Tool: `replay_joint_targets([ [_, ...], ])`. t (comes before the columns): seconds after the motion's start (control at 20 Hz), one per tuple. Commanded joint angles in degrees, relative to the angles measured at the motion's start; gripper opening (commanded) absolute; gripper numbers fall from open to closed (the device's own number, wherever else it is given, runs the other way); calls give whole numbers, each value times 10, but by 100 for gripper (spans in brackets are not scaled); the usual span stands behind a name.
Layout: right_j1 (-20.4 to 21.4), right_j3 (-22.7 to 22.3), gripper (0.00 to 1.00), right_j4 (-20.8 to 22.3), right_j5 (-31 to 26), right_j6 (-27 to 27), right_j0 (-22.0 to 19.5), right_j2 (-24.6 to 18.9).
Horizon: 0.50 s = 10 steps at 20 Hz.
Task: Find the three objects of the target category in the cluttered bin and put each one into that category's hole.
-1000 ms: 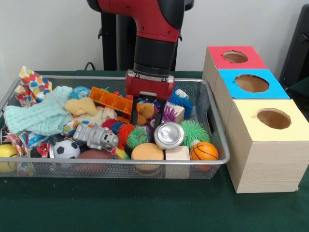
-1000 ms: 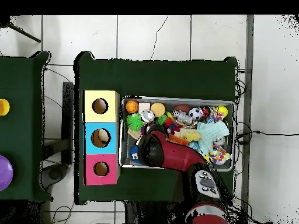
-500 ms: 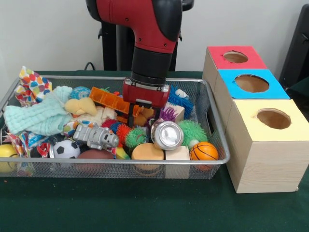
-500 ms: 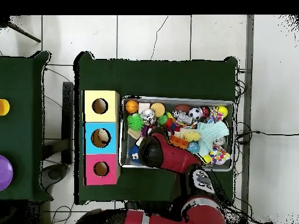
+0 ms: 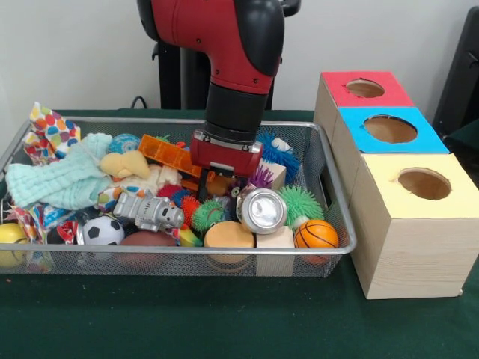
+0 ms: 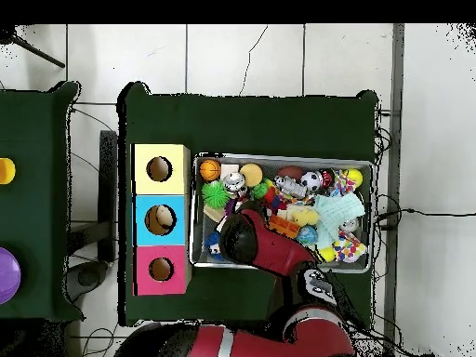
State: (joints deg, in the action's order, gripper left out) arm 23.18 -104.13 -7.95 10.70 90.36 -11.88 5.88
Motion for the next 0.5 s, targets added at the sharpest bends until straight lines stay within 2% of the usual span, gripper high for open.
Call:
replay_joint_targets([
  [0.05,-93,-14,100,-42,-4,163,-14,-48],
  [0.25,-90,-11,100,-67,-7,155,13,-26],
  [0.45,-86,-11,100,-66,-15,135,10,-29],
  [0.5,-86,-11,0,-64,-17,130,8,-31],
])
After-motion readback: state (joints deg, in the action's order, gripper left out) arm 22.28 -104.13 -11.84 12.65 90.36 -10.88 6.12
